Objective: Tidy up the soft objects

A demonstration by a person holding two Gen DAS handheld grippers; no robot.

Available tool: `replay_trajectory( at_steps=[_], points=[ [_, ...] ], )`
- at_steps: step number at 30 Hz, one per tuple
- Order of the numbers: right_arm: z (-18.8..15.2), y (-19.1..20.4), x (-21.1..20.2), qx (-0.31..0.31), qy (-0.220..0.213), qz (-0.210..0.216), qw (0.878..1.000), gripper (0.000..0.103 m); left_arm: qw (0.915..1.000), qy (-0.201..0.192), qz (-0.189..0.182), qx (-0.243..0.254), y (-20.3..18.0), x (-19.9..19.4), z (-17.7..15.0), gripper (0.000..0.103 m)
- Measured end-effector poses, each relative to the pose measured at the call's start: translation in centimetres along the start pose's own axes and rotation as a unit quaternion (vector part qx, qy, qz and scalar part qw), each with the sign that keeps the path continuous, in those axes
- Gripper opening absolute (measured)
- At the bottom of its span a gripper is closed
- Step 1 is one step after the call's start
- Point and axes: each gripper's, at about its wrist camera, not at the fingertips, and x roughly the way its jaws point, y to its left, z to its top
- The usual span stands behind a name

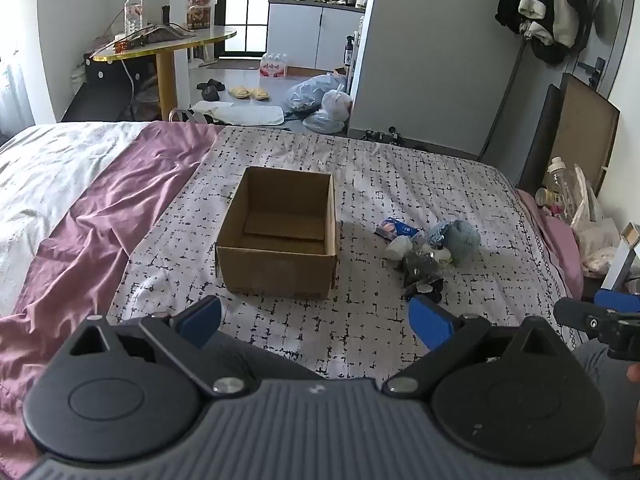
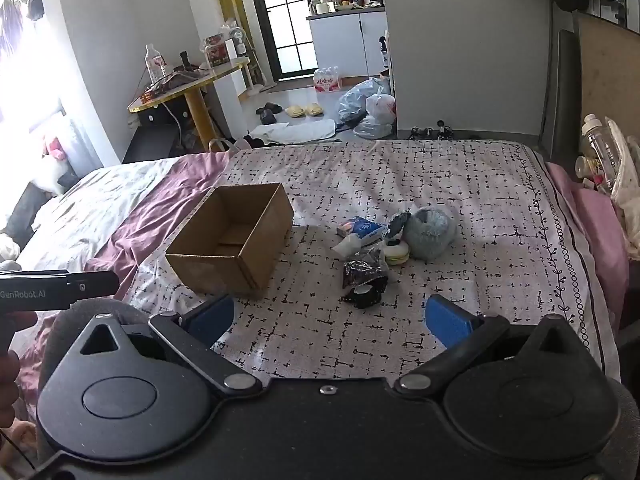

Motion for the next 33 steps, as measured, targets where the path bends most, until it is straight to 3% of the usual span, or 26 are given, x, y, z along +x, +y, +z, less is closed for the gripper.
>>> replay_trajectory(
  at_steps=[33],
  points=[
    [-0.01,-0.57,-0.01,0.010,-0.006,-0.005,1.000,0.103,0.9999,0.002,-0.012,0.004,-0.49,0.06,-0.63,0.099]
  ],
)
